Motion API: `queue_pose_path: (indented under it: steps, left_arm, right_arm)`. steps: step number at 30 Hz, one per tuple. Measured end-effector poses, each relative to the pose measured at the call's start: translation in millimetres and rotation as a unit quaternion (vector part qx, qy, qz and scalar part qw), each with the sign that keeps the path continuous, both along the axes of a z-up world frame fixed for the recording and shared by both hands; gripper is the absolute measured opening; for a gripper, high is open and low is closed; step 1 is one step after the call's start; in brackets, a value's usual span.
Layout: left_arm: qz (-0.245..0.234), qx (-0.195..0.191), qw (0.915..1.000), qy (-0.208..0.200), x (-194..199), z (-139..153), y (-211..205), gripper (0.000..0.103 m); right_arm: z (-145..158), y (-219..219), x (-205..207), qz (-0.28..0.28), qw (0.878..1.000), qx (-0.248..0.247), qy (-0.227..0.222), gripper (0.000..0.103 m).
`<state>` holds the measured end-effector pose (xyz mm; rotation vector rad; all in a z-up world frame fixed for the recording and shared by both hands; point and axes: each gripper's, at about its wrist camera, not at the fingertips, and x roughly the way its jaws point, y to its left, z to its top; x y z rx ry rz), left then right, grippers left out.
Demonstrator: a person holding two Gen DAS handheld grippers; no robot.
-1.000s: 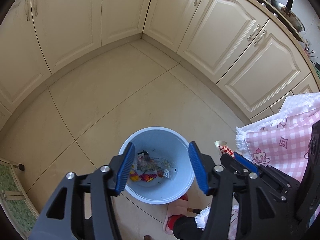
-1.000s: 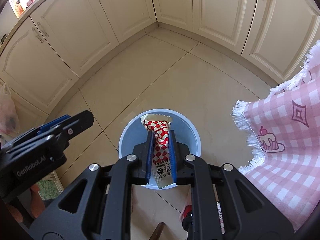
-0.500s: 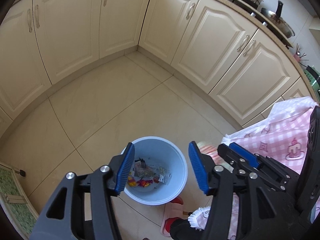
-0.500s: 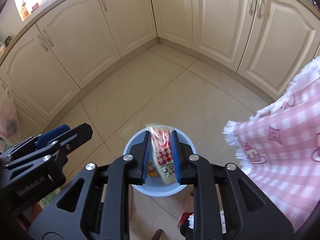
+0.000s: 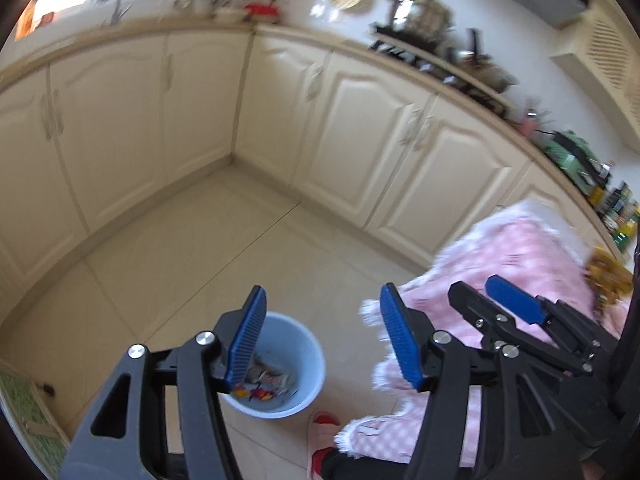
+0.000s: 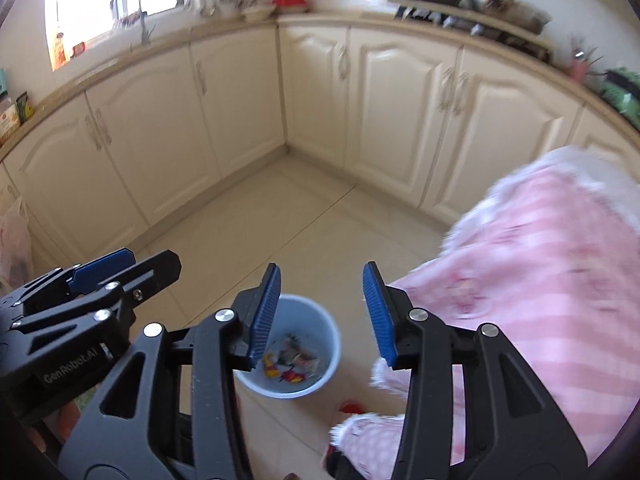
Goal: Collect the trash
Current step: 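Move both tools back over the table toward the gold bag, then grasp the black packet with the left tool while the right tool grasps the gold bag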
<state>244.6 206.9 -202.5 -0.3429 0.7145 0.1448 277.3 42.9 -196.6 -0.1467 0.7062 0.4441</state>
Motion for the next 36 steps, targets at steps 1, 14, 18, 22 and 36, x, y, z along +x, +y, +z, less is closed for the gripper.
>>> queue_pose_path:
  steps: [1,14,18,22,36]
  left_arm:
    - [-0.011,0.003,0.9999,-0.009,-2,10,-10,0.060]
    - [-0.236,0.043,0.9695,-0.050,17,66,-213,0.065]
    - [-0.291,0.053,0.9550,-0.025,43,58,-273,0.065]
    - [-0.323,0.066,0.9442,-0.005,66,47,-319,0.065]
    - [-0.348,0.142,0.9248,0.061,117,9,-384,0.045]
  right_arm:
    - [11,-10,-7,-0.007,1.000,0.003,-0.009,0.045]
    - [75,-233,-53,-0.181,0.981,-0.004,-0.075,0.053]
    - [66,-297,-53,-0.239,0.969,-0.010,-0.064,0.054]
    - [55,-345,-50,-0.280,0.959,-0.004,-0.048,0.056]
    - [36,-369,-8,-0.270,0.963,0.001,-0.013,0.059]
